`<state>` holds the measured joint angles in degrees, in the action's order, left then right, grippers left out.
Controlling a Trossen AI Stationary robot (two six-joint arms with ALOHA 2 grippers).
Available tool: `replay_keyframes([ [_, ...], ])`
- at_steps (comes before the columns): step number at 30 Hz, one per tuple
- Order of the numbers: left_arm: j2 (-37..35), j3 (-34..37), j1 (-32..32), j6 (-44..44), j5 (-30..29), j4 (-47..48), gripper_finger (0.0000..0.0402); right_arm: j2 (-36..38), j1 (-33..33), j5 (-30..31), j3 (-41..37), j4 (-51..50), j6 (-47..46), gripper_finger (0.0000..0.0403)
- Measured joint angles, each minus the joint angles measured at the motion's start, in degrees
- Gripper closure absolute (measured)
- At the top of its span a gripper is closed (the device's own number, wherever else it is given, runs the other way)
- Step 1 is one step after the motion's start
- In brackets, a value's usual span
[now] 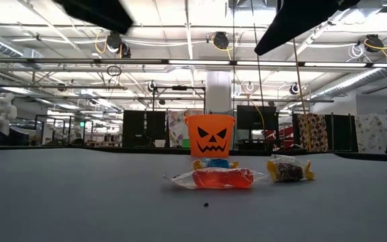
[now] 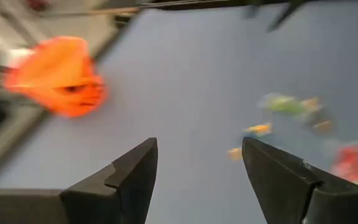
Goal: Sort candy by brand, put in halloween buckets
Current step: Put the blue candy into the black bucket
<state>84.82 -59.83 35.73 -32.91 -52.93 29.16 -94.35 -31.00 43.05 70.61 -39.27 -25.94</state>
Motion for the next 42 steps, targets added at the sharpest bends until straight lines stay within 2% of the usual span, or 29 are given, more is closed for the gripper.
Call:
replay_keyframes([
  [3,4.5,0.7,-2.9,8.2,8.0,-15.3,0.016,0.0,0.0,0.0,0.0,-0.2,-0.3,0.0289],
  [6,9.5,0.8,-4.5,13.1,12.0,-23.9,0.016,0.0,0.0,0.0,0.0,-0.4,-0.4,0.0289],
  [9,13.9,0.8,-6.2,13.6,12.4,-27.4,0.016,0.0,-0.2,0.2,0.0,-2.1,-1.6,0.0289],
  [13,18.7,0.8,-8.5,9.7,14.4,-29.2,0.016,0.0,-0.2,0.3,0.0,-5.4,-4.5,0.0289],
  [20,25.8,0.8,-10.8,7.7,24.1,-40.0,0.016,0.0,-0.2,0.4,0.0,-6.2,-5.7,0.0289],
  [36,33.8,0.8,-11.0,6.2,24.2,-46.4,0.0161,0.0,-0.2,0.4,0.0,-5.7,-5.4,0.0289],
  [39,34.0,0.8,-11.3,6.3,24.1,-46.9,0.0177,0.0,-0.2,0.4,0.0,-5.7,-5.3,0.0289],
  [42,34.0,0.8,-12.0,6.4,24.2,-46.7,0.0213,0.0,-0.2,0.4,0.0,-5.7,-5.3,0.0289],
])
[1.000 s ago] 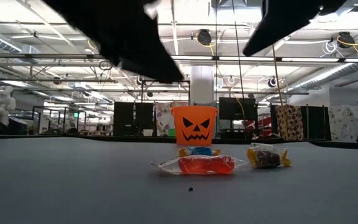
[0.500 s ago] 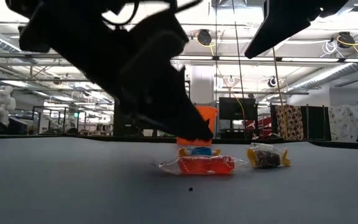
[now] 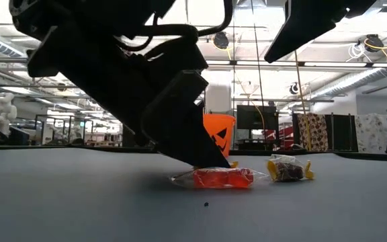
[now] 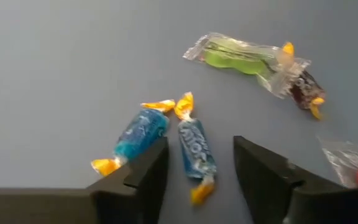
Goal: Sort candy by brand, put in halloween buckets
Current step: Put the blue candy into the black bucket
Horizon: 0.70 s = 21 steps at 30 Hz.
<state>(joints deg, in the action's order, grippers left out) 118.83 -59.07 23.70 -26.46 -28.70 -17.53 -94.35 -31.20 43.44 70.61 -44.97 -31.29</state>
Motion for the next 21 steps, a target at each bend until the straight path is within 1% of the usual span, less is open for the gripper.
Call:
replay_keyframes([
  [2,0.0,0.0,-0.6,0.0,0.8,0.6,0.0242,0.0,0.0,0.0,0.0,0.0,0.0,0.0289],
  [5,-0.2,-0.1,-1.8,1.4,3.7,1.4,0.0289,0.0,0.0,0.0,0.0,0.1,0.0,0.0289],
  [9,-0.2,-0.1,-2.3,2.8,4.7,1.8,0.0352,0.0,0.0,0.0,0.0,0.1,0.0,0.0289],
  [13,-0.3,-0.1,-2.2,5.0,4.9,1.9,0.0353,0.0,0.0,0.0,0.0,0.1,0.0,0.0289],
  [16,-2.3,0.0,-1.8,7.0,6.1,3.9,0.0353,0.0,0.0,0.0,0.0,0.1,0.0,0.0289],
  [19,-7.5,0.3,-0.2,10.2,6.3,7.6,0.0353,0.0,0.0,-0.1,0.0,0.0,0.0,0.0289],
  [21,-13.0,0.1,0.7,12.3,4.3,10.8,0.0353,0.0,0.0,-0.1,0.0,-0.1,0.0,0.0289],
])
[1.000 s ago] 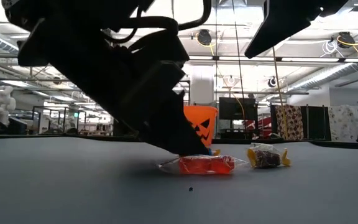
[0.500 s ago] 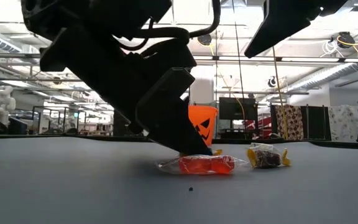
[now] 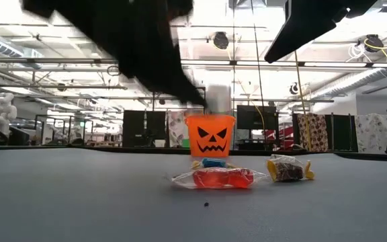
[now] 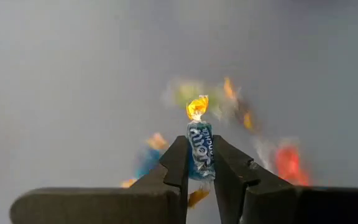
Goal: Sort candy by brand, put in halloween buckets
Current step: Put the blue candy into the black bucket
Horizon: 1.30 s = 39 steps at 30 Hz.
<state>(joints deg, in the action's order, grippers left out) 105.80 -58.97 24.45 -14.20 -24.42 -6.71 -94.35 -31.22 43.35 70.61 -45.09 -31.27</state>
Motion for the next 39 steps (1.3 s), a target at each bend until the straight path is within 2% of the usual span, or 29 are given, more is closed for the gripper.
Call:
replay_keyframes([
  [4,-11.6,0.0,1.9,3.7,-8.7,6.6,0.0353,0.0,-0.1,-0.2,0.0,-0.1,-0.1,0.0289],
  [10,-28.1,0.0,5.5,13.3,-21.4,5.6,0.0353,0.0,-0.1,-0.2,0.0,0.0,-0.3,0.0289],
  [12,-32.4,0.9,6.6,14.7,-23.2,5.1,0.0353,0.0,-0.1,-0.2,0.0,0.0,-0.7,0.0289],
  [15,-37.8,2.7,8.4,15.4,-22.6,2.5,0.0353,0.0,-0.4,-0.2,0.0,0.0,-0.9,0.0289],
  [20,-43.2,9.7,9.8,22.8,-20.5,-13.8,0.0353,0.0,-0.4,-0.2,0.0,0.2,-1.0,0.0289],
  [26,-46.7,15.3,9.6,25.6,-17.2,-26.5,0.0341,0.0,-0.4,-0.2,0.0,0.5,-1.0,0.0289],
  [30,-47.3,17.0,9.7,25.5,-13.3,-30.2,0.0337,0.0,-0.4,-0.2,0.0,0.6,-1.0,0.0289],
  [33,-47.3,17.1,9.7,26.2,-13.1,-30.1,0.0348,0.0,-0.4,-0.2,0.0,0.8,-0.9,0.0289],
  [39,-47.3,16.7,9.7,37.3,-14.7,-27.5,0.0353,0.0,-0.4,-0.1,0.0,0.8,-0.9,0.0289],
])
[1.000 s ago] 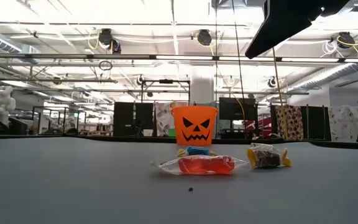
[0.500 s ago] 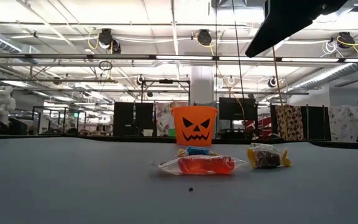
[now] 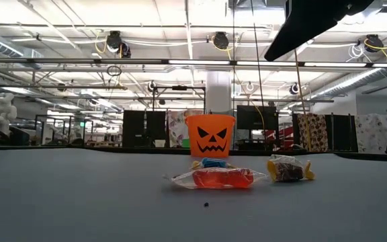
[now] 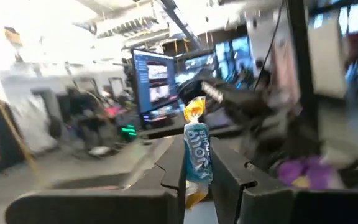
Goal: Sort candy by brand, put in halloween buckets
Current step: Put the blue candy into the black bucket
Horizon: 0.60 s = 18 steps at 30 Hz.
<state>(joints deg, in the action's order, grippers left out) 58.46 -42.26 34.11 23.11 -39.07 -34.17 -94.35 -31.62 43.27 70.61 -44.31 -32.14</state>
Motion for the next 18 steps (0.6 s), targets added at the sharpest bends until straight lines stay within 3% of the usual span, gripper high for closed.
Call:
replay_keyframes([
  [7,-0.1,-0.4,0.0,30.7,-3.8,6.2,0.0353,0.0,0.0,0.2,0.0,0.0,0.2,0.0289],
  [10,-0.1,-0.4,0.0,40.1,-4.7,9.9,0.0353,0.0,0.0,0.2,0.0,-0.1,0.2,0.0289],
  [18,-0.1,-0.4,0.3,43.4,-4.7,13.9,0.0348,0.0,0.0,0.2,0.0,-0.1,0.2,0.0289],
])
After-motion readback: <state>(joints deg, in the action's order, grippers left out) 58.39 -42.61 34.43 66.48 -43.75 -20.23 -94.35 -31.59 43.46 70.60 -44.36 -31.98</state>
